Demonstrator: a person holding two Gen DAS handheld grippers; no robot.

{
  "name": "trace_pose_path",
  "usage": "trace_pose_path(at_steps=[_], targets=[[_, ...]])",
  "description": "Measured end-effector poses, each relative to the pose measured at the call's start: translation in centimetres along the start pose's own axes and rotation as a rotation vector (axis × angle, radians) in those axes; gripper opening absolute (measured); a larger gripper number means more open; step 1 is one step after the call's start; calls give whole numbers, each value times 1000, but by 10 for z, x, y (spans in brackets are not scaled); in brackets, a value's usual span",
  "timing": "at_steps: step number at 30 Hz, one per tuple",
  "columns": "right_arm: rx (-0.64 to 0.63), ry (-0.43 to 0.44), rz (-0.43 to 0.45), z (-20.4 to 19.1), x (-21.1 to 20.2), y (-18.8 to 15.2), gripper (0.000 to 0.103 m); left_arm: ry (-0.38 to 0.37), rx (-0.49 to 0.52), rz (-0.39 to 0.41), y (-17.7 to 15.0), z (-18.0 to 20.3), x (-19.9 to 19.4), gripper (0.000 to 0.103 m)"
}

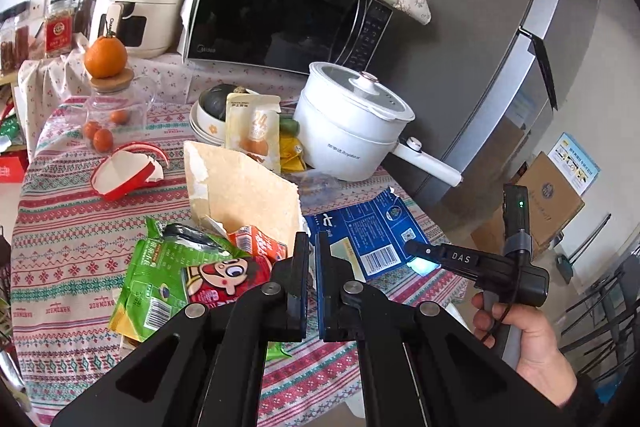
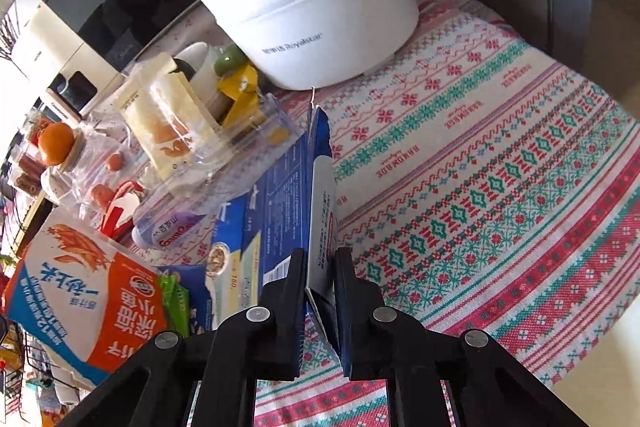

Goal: Collect trash
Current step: 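Lift the blue carton over the white bin with the right tool while the left tool lifts the paper bag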

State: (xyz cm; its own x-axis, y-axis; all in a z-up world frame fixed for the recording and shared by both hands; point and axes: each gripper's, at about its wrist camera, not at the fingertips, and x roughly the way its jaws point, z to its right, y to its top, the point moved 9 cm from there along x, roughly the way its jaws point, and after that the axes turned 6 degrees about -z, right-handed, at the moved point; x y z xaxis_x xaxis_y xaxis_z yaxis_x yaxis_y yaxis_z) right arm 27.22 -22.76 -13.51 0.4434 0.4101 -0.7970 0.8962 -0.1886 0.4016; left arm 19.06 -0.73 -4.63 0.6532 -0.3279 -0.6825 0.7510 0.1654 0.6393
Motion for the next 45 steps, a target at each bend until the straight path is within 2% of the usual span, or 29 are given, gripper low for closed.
trace_pose_path(at_steps=[5, 10, 17, 21, 24, 26, 28, 30, 32, 33, 37, 42, 45], targets=[[-33, 1, 22, -6, -24, -9, 11, -52, 23, 1, -36, 21, -14, 1], [-48, 11, 56, -10, -49, -15, 10, -83, 75, -34, -64, 29, -13, 1], [-74, 25, 131, -19, -98, -27, 10, -158, 67, -63, -77, 36, -19, 1], [-82, -10, 148, -11, -122, -39, 10, -189, 117, -58, -83, 55, -24, 1], [-94, -41, 154, 3, -139, -51, 11, -181, 154, -55, -87, 60, -29, 1], [-91, -56, 156, 16, -148, -60, 11, -146, 171, -42, -84, 53, -29, 2], [-83, -76, 155, 32, -154, -68, 11, -111, 153, -44, -81, 36, -24, 5], [-67, -92, 140, 50, -156, -78, 11, -73, 85, -63, -78, 11, -13, 19], [-48, -103, 115, 65, -154, -87, 11, -27, 14, -63, -76, -15, -4, 62], [-40, -110, 103, 72, -152, -90, 11, -13, -19, -52, -74, -26, -1, 66], [-22, -114, 67, 87, -143, -94, 11, -24, -96, -32, -61, -48, 20, 67], [-39, -104, 46, 81, -132, -89, 11, 20, -158, 5, -44, -73, 48, 67], [-51, -99, 37, 74, -127, -89, 11, -9, -235, 41, -37, -88, 53, 60]])
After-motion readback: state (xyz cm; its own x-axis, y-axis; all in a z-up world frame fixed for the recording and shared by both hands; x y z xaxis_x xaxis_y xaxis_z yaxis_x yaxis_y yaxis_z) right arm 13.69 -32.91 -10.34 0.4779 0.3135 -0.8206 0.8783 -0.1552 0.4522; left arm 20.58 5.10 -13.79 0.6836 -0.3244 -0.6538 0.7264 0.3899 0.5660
